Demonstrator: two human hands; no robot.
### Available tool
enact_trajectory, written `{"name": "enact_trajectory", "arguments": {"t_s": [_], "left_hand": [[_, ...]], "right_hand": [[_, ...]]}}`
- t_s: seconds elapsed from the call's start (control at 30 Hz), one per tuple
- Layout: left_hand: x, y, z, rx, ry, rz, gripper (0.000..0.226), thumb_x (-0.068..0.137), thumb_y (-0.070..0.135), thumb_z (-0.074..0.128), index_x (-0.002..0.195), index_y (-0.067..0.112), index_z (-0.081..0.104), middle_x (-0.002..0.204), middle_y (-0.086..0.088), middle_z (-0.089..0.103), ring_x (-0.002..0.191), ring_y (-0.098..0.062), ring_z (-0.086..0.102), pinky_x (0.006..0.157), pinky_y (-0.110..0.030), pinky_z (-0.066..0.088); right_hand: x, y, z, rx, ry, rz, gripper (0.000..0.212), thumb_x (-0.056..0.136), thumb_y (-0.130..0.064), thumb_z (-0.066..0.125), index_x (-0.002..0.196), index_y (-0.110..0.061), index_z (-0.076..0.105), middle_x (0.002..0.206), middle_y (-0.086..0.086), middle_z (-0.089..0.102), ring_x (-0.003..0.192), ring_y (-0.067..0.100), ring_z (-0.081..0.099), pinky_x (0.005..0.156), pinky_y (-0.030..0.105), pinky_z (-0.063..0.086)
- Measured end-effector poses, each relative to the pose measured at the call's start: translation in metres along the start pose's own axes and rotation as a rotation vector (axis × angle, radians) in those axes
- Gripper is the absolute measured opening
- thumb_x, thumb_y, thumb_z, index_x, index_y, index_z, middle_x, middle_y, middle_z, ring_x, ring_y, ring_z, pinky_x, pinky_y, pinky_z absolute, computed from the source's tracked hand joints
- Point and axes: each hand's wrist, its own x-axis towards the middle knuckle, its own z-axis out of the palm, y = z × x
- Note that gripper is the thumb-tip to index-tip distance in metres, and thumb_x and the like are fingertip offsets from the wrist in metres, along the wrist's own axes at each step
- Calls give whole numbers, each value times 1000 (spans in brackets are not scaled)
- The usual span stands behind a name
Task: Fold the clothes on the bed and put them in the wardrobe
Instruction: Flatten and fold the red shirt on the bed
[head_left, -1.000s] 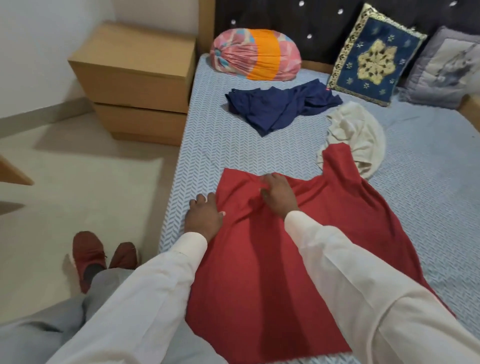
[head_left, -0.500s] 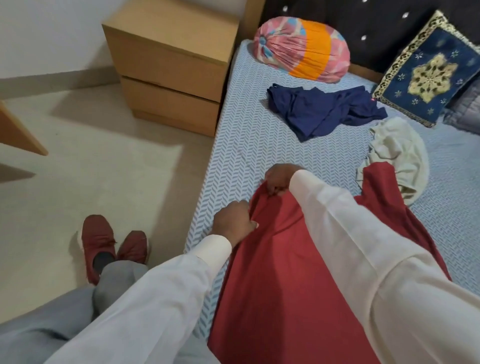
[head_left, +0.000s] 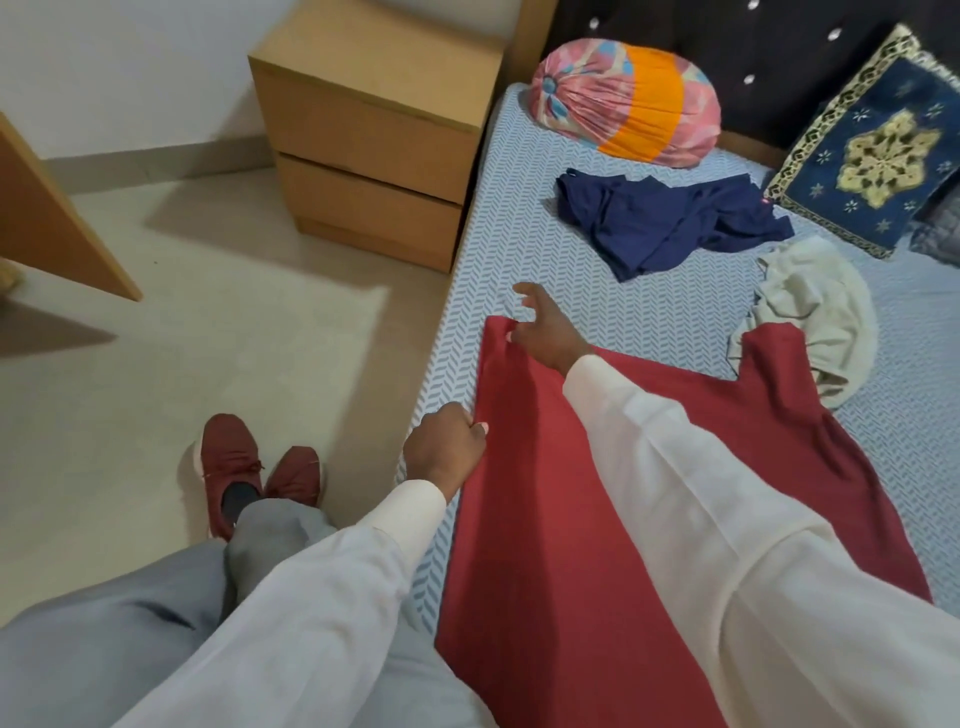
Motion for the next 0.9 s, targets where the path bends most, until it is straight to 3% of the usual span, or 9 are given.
{"name": "enact_trajectory", "arguments": {"t_s": [0.13, 0.2, 0.33, 0.43, 0.5, 0.6, 0.7, 0.83, 0.9], "left_hand": [[-32, -5, -8, 92, -69, 6, 33, 83, 49, 66, 101, 21, 67, 108, -4, 68, 104, -28, 64, 86, -32, 49], [-49, -11, -9, 135, -126, -15, 40, 77, 52, 70, 103, 22, 66, 110, -4, 67, 102, -27, 64, 85, -32, 51], [-104, -25, -9, 245, -293, -48, 54, 67, 54, 77, 104, 18, 62, 105, -3, 67, 97, -26, 67, 83, -33, 54], [-146, -33, -11, 235, -483, -54, 43, 68, 44, 82, 91, 15, 59, 83, -4, 69, 79, -23, 70, 76, -33, 58], [-151, -36, -11, 239, -554, -70, 37, 71, 37, 83, 86, 12, 58, 74, -7, 65, 68, -23, 66, 73, -34, 59], [-177, -39, -8, 292, -614, -51, 43, 72, 32, 83, 101, 7, 65, 81, -12, 70, 69, -26, 67, 73, -42, 61], [-186, -46, -5, 400, -653, -8, 40, 74, 31, 82, 105, 9, 70, 94, -8, 75, 81, -23, 73, 76, -33, 61], [-195, -53, -14, 557, -595, 46, 24, 81, 32, 76, 94, 15, 66, 74, 2, 66, 66, -14, 64, 59, -20, 47], [-198, -53, -17, 624, -557, 66, 38, 84, 35, 72, 114, 13, 62, 94, 0, 68, 87, -16, 64, 71, -20, 45]], "right_hand": [[-62, 28, 4, -42, 158, -52, 54, 79, 3, 60, 131, -10, 50, 117, 11, 61, 91, 29, 64, 82, 29, 48], [-106, 44, 10, -23, 127, -53, 48, 77, 5, 61, 124, -7, 56, 102, 5, 64, 87, 29, 65, 83, 37, 52], [-211, 73, 25, -22, 48, -74, 30, 77, 1, 69, 105, -7, 63, 89, 4, 67, 83, 23, 64, 79, 36, 49], [-285, 88, 39, -24, -61, -94, 23, 71, -14, 67, 93, -21, 60, 86, -4, 62, 76, 16, 58, 75, 37, 50], [-305, 92, 47, -40, -123, -130, 25, 66, -25, 60, 90, -31, 55, 87, -4, 57, 81, 17, 55, 79, 39, 49], [-355, 95, 57, -221, -167, -246, 46, 62, -44, 63, 105, -29, 58, 100, -4, 52, 95, 19, 48, 88, 38, 44], [-379, 97, 69, -450, -209, -346, 62, 63, -59, 69, 118, -36, 52, 110, -3, 47, 102, 20, 43, 85, 34, 38], [-398, 88, 81, -372, -102, -410, 26, 76, -39, 60, 99, -30, 61, 96, -2, 53, 90, 23, 53, 78, 39, 47], [-403, 80, 87, -339, -107, -409, 18, 77, -34, 56, 92, -25, 61, 91, -1, 55, 86, 24, 57, 72, 40, 49]]}}
